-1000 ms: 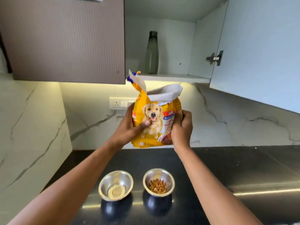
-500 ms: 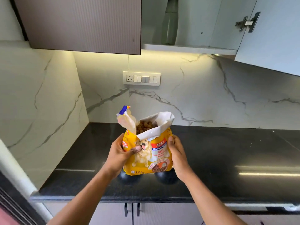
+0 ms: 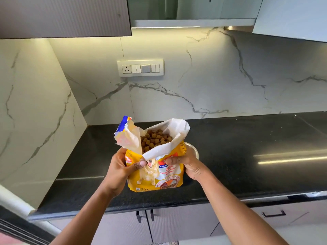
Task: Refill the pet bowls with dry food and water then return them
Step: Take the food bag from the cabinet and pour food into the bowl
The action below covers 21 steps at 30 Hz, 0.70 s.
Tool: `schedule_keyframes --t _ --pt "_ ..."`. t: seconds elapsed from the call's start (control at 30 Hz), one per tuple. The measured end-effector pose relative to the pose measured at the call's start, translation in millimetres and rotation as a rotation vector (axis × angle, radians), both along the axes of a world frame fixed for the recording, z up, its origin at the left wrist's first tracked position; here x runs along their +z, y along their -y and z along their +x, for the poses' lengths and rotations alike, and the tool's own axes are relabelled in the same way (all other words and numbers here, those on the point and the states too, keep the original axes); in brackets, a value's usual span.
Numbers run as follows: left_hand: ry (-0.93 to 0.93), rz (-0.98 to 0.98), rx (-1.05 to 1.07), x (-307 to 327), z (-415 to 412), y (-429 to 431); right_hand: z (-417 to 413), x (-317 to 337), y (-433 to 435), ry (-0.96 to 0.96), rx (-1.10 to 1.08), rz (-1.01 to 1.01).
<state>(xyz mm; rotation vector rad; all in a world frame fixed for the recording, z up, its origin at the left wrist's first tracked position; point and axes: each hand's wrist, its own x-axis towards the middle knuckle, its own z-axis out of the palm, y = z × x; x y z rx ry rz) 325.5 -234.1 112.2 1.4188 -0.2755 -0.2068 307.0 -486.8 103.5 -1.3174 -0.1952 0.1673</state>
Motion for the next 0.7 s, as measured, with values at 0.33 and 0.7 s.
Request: schedule_keyframes --t 0.33,0.7 --pt "0.066 0.239 -0.059 -6 33 23 49 -50 2 -0.168 -0.028 0.233" --pt "-0.032 0.380 0.135 -31 51 28 70 -116 -6 -0.360 -0.048 0.436"
